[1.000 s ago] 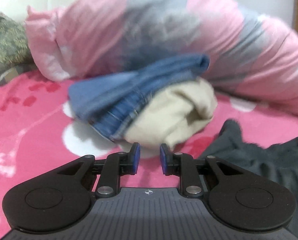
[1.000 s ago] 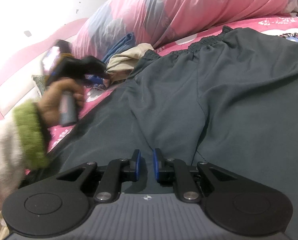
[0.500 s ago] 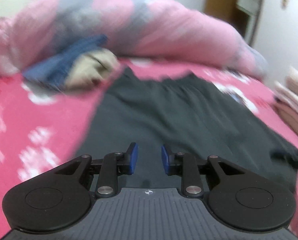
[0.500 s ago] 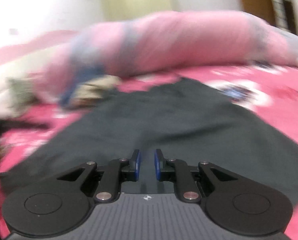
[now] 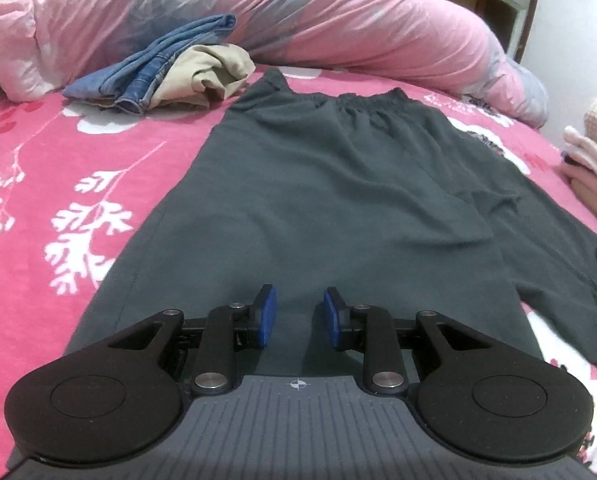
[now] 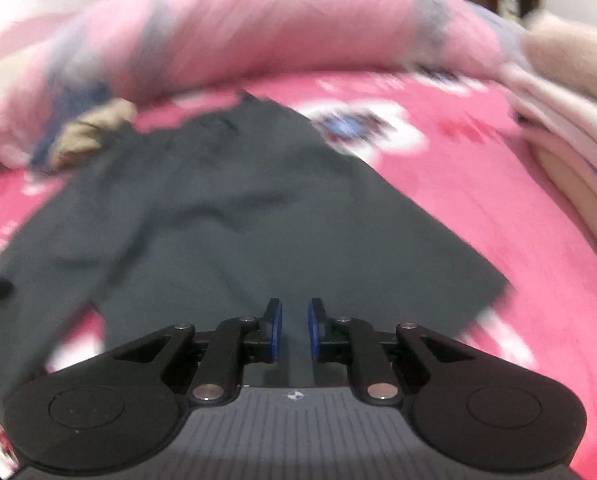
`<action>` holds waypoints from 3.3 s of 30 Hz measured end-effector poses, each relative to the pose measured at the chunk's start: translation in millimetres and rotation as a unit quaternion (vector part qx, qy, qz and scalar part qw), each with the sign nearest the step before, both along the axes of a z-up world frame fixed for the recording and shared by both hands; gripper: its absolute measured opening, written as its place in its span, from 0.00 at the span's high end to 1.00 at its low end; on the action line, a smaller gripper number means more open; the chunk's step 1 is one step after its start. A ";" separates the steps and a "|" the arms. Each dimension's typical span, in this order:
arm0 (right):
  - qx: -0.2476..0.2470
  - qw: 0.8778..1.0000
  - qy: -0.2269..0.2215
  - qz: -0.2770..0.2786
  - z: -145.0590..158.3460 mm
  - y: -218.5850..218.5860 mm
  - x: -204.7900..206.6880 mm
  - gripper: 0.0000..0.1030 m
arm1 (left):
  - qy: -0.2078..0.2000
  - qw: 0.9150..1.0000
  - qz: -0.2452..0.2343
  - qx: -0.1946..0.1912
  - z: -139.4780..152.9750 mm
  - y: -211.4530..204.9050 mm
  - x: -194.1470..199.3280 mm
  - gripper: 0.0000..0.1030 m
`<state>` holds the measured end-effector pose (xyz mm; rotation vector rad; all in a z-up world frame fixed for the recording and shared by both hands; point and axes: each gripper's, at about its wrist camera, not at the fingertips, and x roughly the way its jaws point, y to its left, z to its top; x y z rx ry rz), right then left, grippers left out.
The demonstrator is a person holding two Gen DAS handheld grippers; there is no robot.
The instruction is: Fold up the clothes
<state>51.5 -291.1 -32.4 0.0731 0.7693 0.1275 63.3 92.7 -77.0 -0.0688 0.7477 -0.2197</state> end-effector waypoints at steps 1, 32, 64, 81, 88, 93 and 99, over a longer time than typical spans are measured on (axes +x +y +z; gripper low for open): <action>0.005 1.000 -0.011 0.019 2.4 10.4 8.0 0.85 | -0.001 1.000 0.004 0.007 0.5 0.2 -2.5 0.75; 0.058 0.989 -0.090 0.101 46.4 35.5 144.6 0.85 | -0.062 0.997 0.050 -0.002 46.6 3.9 72.8 0.73; -0.347 0.816 0.010 0.462 -47.1 208.5 347.0 0.68 | -0.065 0.985 0.059 -0.147 2.5 67.5 85.7 0.73; -0.352 0.839 -0.046 0.413 -48.3 203.5 329.3 0.94 | -0.077 0.994 0.043 -0.069 -0.8 48.3 82.9 0.71; -0.337 0.860 -0.096 0.372 -33.5 201.3 334.7 0.95 | -0.094 0.993 0.044 -0.053 3.6 41.9 79.5 0.71; -0.329 0.868 -0.103 0.357 -47.8 208.3 346.4 0.95 | -0.092 0.994 0.041 -0.036 1.6 37.6 80.4 0.71; -0.268 0.906 -0.100 0.311 -58.3 201.8 356.1 0.91 | -0.062 0.997 0.038 -0.010 -7.3 32.5 84.6 0.71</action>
